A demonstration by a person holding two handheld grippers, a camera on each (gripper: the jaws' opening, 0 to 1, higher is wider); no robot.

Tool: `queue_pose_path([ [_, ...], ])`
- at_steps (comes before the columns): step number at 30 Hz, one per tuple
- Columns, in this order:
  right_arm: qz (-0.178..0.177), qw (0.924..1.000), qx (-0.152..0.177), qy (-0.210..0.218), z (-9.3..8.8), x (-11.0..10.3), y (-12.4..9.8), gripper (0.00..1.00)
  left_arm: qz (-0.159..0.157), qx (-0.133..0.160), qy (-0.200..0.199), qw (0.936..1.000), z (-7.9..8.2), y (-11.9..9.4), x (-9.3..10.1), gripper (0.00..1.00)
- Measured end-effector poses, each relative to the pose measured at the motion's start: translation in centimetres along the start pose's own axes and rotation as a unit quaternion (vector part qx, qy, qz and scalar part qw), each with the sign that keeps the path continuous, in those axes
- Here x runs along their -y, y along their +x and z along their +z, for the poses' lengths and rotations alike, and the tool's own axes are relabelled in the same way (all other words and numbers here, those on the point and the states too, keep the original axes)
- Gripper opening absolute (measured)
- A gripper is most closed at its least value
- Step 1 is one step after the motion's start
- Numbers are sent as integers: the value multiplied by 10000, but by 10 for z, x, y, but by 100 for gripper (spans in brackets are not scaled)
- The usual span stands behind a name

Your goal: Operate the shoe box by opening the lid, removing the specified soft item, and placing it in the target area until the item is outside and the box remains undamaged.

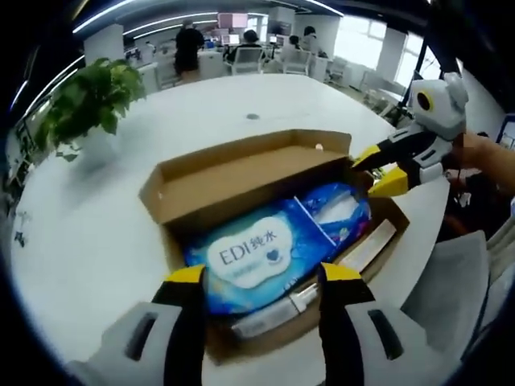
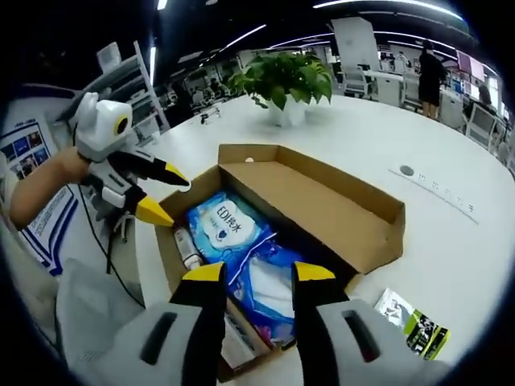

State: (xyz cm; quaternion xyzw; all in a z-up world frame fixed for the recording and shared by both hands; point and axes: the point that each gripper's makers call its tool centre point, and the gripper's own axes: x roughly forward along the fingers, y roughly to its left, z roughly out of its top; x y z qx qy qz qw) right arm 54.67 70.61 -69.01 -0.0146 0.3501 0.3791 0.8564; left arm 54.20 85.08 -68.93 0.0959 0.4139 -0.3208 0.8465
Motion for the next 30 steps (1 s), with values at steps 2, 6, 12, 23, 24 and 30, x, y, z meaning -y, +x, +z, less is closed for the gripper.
queue_pose_path([
  [2, -11, 10000, -48, -32, -1, 1, 7, 29, 25, 5, -66, 10000, -3, 0, -5, 56],
  [6, 16, 10000, -77, 14, -1, 0, 18, 29, 78, 36, -170, 9998, -5, -4, -14, 56],
  [12, 90, 9998, -177, 49, -4, -3, 33, 28, 229, 121, -295, 9992, -4, -8, -25, 54],
  [23, 251, 9989, -377, 148, -11, -13, 60, 25, 288, 168, -479, 9983, -9, -10, -35, 54],
  [24, 256, 9988, -390, 149, -11, -13, 63, 25, 287, 170, -494, 9982, -10, -10, -36, 54],
  [30, 225, 9982, -541, 161, -12, -11, 77, 23, 284, 237, -574, 9977, -13, -12, -37, 53],
])
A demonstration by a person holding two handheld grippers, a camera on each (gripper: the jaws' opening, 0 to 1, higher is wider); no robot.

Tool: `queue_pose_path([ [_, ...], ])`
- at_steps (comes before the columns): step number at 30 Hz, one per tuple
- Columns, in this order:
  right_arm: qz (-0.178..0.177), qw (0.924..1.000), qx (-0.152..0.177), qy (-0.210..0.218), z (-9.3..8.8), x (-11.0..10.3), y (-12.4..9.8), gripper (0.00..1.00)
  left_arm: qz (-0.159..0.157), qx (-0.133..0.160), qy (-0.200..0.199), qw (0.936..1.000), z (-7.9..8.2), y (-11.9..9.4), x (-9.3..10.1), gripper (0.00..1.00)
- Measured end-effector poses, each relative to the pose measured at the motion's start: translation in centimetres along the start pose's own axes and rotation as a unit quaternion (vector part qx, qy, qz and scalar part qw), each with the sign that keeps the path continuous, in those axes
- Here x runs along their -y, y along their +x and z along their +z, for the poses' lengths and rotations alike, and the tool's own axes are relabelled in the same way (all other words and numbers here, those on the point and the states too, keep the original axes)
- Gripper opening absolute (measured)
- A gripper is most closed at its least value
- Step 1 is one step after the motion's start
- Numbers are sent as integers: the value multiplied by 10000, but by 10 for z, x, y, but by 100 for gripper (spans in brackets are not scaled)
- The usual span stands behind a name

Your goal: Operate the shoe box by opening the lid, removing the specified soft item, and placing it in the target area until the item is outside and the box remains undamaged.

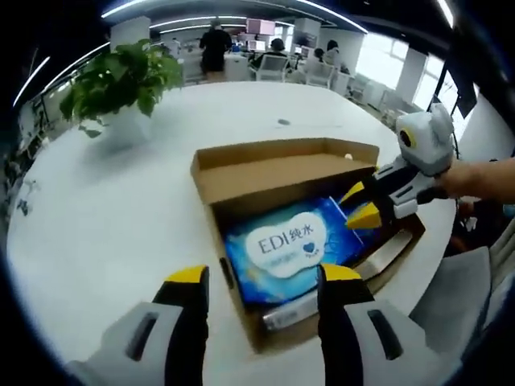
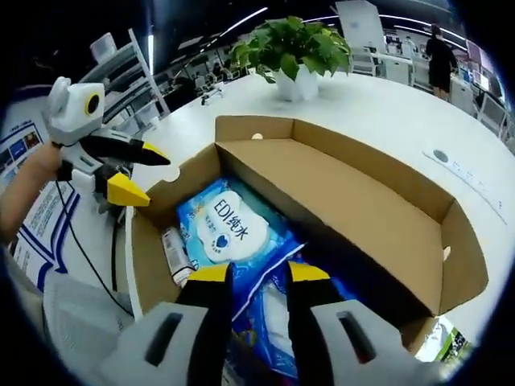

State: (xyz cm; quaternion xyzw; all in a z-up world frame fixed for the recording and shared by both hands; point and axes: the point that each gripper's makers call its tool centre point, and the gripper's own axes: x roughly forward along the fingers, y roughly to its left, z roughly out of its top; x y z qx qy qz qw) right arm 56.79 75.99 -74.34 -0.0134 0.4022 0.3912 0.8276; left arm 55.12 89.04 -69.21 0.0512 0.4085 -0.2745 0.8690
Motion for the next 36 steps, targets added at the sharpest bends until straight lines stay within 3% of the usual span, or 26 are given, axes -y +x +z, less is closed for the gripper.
queue_pose_path([
  [6, -56, 9998, -158, 77, 1, 3, 11, 22, 51, 123, -124, 9998, -2, -2, -3, 51],
  [9, -173, 9991, -269, 261, -2, 7, 16, 16, 90, 185, -206, 9996, -4, -2, -6, 50],
  [11, -343, 9985, -281, 334, 0, 11, 17, 6, 102, 193, -254, 9994, -6, -2, -8, 49],
  [18, -403, 9985, -358, 91, 0, 6, 12, 0, 125, 228, -249, 9994, -6, -4, -8, 48],
  [36, -650, 9972, -217, -299, 9, 0, -15, 0, 116, 165, 8, 9998, -4, -1, 3, 47],
])
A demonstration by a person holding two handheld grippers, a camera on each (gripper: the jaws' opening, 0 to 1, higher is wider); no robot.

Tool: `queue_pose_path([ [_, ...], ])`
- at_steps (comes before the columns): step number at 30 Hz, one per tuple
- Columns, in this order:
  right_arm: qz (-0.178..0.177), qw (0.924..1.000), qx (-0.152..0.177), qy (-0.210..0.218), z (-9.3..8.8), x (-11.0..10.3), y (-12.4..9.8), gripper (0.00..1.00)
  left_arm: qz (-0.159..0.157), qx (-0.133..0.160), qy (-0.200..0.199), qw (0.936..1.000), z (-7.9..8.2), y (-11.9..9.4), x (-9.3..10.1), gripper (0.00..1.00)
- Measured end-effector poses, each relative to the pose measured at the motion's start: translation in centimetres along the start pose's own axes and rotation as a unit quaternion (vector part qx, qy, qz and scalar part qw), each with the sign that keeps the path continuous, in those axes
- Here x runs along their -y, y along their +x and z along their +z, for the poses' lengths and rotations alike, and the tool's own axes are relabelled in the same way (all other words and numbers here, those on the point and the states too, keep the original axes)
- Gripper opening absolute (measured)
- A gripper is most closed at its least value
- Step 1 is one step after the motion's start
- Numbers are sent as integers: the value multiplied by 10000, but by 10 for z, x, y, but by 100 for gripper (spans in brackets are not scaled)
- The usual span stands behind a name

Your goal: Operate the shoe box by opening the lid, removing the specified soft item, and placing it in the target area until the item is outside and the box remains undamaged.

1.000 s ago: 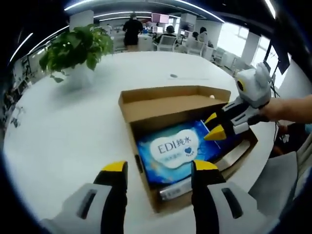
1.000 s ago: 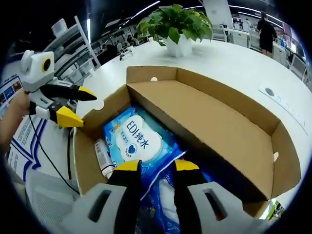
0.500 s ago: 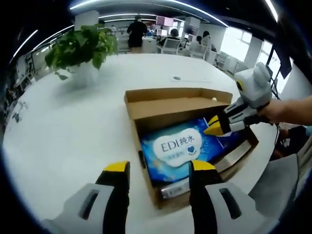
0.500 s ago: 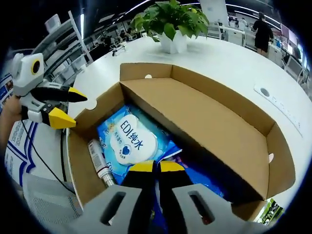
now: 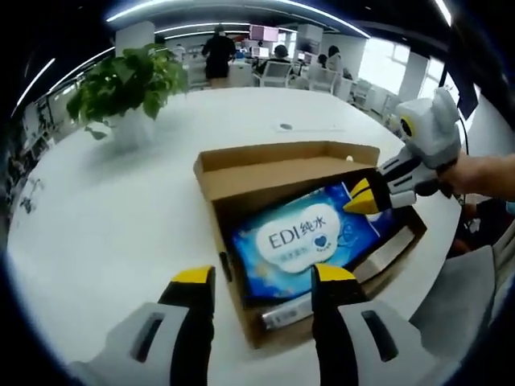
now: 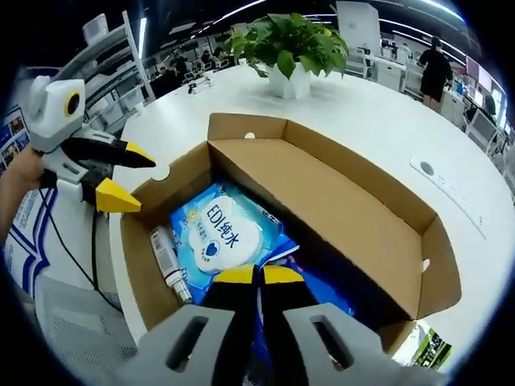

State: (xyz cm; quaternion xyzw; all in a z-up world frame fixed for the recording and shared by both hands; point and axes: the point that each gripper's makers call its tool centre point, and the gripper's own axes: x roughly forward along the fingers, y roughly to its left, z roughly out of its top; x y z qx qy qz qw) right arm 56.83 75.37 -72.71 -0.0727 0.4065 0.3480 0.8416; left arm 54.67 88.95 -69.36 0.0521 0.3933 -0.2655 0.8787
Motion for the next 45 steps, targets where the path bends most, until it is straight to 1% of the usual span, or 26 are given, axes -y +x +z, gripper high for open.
queue_pose_path([
  [3, -44, 10000, 34, -33, 0, 2, -5, 0, -29, -55, 73, 10000, 0, 2, 4, 47],
  [8, -123, 9999, 97, 42, -2, 4, -14, 0, -58, -61, 191, 9998, 2, 6, 9, 46],
  [15, -220, 9997, 114, 79, -9, 9, -22, 0, -234, -194, 387, 9988, 1, 15, 23, 46],
  [22, -244, 9995, 135, 145, -14, 15, -27, 0, -361, -450, 617, 9964, -2, 31, 32, 45],
  [25, -255, 9995, 131, 113, -14, 16, -28, 0, -350, -658, 719, 9946, -7, 38, 30, 45],
  [27, -257, 9995, 132, 97, -15, 17, -28, 0, -360, -727, 766, 9938, -8, 43, 28, 44],
  [31, -263, 9996, 104, 86, -20, 20, -27, 0, -381, -899, 734, 9925, -13, 54, 24, 42],
  [32, -261, 9996, 94, 99, -21, 21, -27, 0, -373, -978, 709, 9920, -15, 55, 24, 41],
  [34, -257, 9996, 89, 109, -24, 23, -27, 0, -388, -1030, 689, 9915, -16, 57, 24, 40],
  [38, -248, 9995, 75, 156, -28, 26, -26, 0, -391, -1229, 659, 9895, -21, 64, 23, 37],
  [42, -229, 9996, 59, 173, -32, 29, -25, 0, -494, -1329, 547, 9884, -23, 69, 25, 30],
  [45, -218, 9996, 51, 142, -34, 30, -23, 0, -545, -1402, 513, 9873, -25, 74, 22, 24],
])
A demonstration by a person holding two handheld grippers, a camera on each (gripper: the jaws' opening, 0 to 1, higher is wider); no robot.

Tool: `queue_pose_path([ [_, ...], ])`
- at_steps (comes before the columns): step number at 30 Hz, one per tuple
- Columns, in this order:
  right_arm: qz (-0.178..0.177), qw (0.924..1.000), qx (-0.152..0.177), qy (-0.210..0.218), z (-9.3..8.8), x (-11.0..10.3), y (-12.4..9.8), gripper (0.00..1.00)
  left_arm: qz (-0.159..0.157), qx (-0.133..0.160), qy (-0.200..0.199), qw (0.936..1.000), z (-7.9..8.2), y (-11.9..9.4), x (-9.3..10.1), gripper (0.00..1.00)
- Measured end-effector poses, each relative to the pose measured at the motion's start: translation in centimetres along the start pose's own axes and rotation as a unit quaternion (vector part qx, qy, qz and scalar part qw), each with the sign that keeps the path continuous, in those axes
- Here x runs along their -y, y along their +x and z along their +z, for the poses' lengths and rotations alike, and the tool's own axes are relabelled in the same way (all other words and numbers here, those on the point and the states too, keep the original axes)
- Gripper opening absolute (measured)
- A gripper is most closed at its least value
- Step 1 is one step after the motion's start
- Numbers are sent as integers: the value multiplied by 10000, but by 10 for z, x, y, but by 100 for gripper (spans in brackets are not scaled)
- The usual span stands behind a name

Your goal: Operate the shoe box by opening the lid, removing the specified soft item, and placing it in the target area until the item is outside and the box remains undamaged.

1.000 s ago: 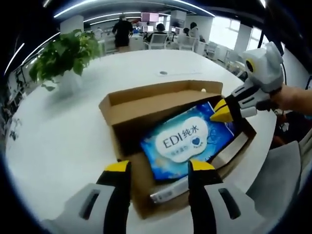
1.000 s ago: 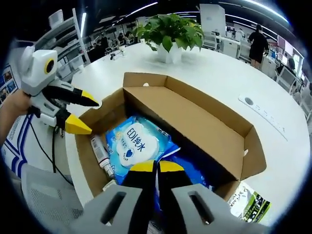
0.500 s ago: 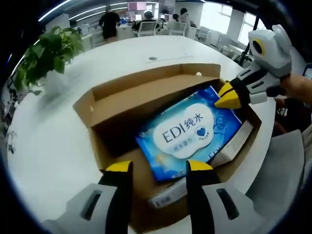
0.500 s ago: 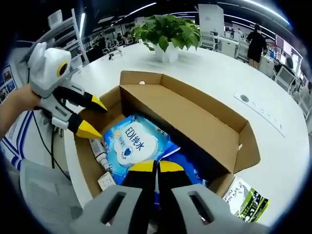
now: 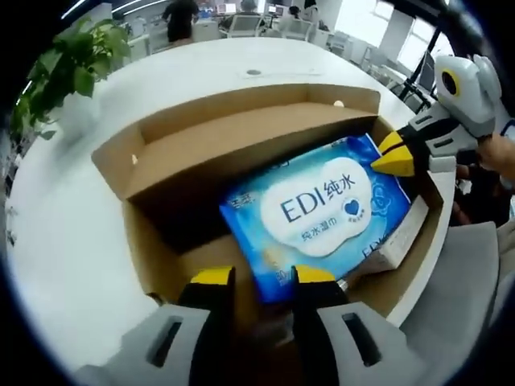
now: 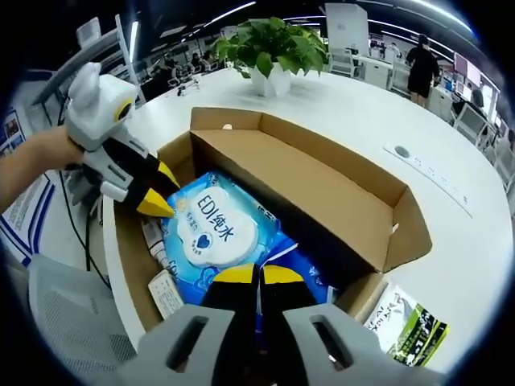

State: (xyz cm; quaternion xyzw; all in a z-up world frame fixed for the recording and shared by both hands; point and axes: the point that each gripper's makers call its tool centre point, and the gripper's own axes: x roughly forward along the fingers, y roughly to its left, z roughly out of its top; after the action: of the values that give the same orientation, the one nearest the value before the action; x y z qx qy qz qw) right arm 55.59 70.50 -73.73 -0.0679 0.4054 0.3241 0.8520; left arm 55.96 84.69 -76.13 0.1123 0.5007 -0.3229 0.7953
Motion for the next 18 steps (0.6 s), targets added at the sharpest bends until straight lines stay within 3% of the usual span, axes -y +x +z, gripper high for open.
queue_pose_path([
  [7, 53, 10000, 8, 54, -2, 1, 2, 0, -204, -190, -212, 9994, -3, 7, 1, 19],
  [9, 61, 10000, 14, 51, -2, 1, 3, 0, -351, -251, -447, 9981, -5, 10, 4, 15],
  [18, 63, 9999, 76, 104, -3, 1, 4, 0, -288, -305, -636, 9971, -8, 15, 4, 9],
])
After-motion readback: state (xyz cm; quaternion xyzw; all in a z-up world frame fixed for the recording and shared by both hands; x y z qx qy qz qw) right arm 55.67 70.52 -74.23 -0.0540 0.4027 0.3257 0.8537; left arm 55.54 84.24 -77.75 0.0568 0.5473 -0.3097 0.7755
